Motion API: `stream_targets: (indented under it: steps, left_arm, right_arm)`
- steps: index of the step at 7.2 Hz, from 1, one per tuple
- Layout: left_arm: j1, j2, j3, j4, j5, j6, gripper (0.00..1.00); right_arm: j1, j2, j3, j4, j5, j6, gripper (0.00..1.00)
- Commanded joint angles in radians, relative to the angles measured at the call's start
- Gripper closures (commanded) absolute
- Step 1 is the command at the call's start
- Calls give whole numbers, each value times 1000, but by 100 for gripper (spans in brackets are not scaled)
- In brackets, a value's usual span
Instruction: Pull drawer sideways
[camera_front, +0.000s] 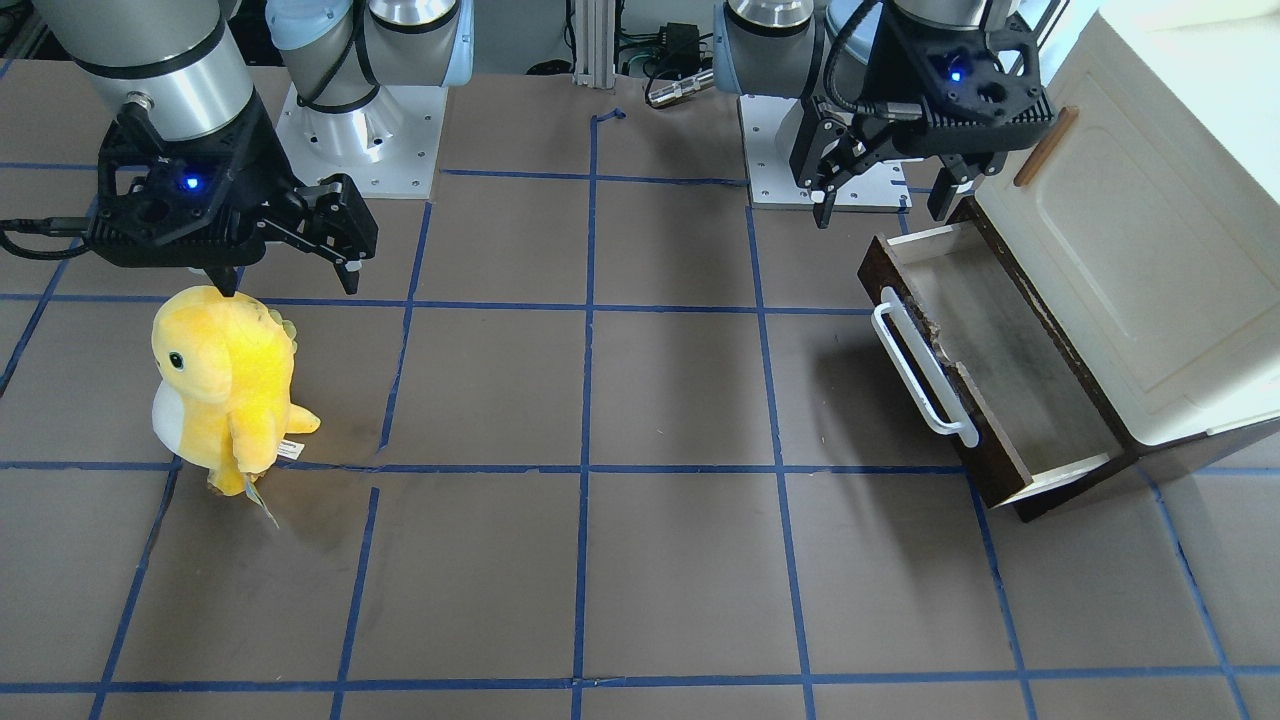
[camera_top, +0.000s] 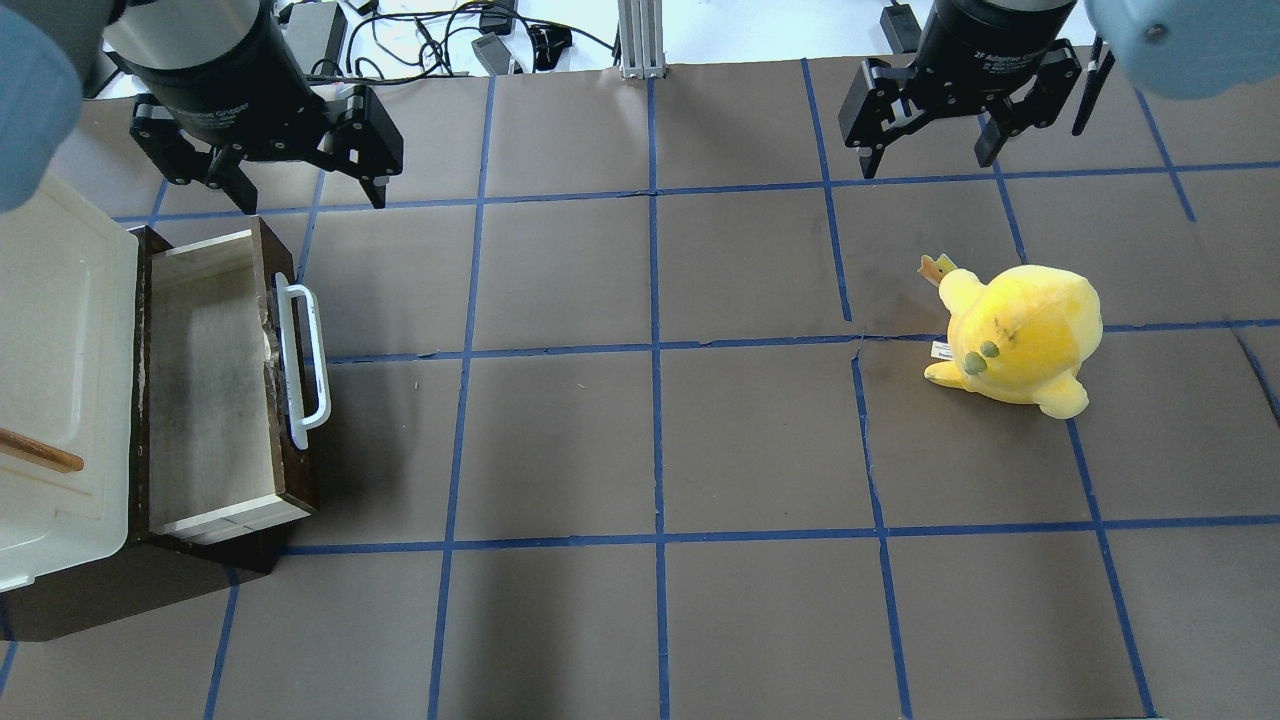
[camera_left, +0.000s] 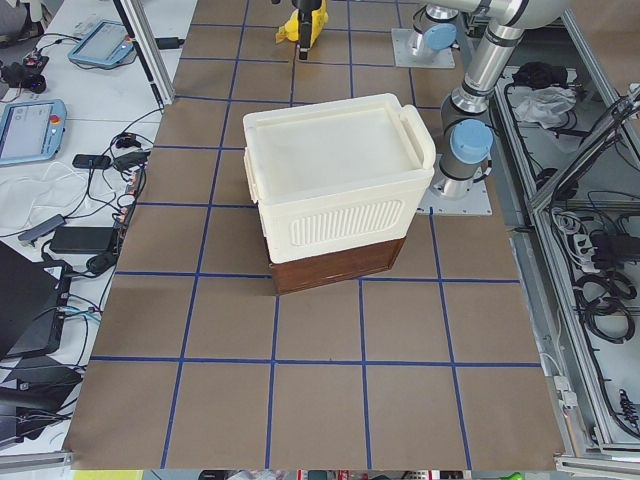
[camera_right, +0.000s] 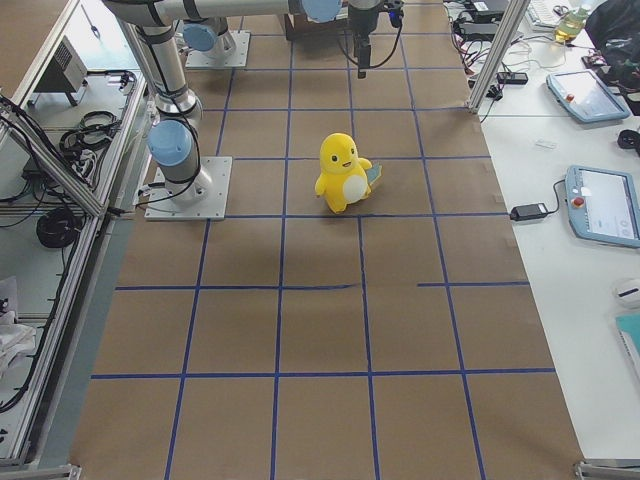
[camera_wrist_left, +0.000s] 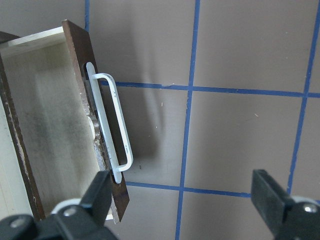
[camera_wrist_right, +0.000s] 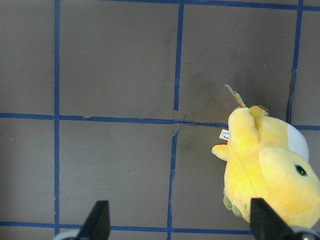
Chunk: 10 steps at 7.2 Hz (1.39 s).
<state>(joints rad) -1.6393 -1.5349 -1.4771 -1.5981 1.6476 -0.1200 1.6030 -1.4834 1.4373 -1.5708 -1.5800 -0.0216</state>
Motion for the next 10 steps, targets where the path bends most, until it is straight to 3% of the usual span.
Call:
stream_targets:
  steps: [1,10]
  left_arm:
    - [1,-7,-43,6,-2,-3,0]
    - [10,24,-39,14,17,54,0]
  right_arm:
    - [0,0,0,0,0,0,0]
    - [0,0,0,0,0,0,0]
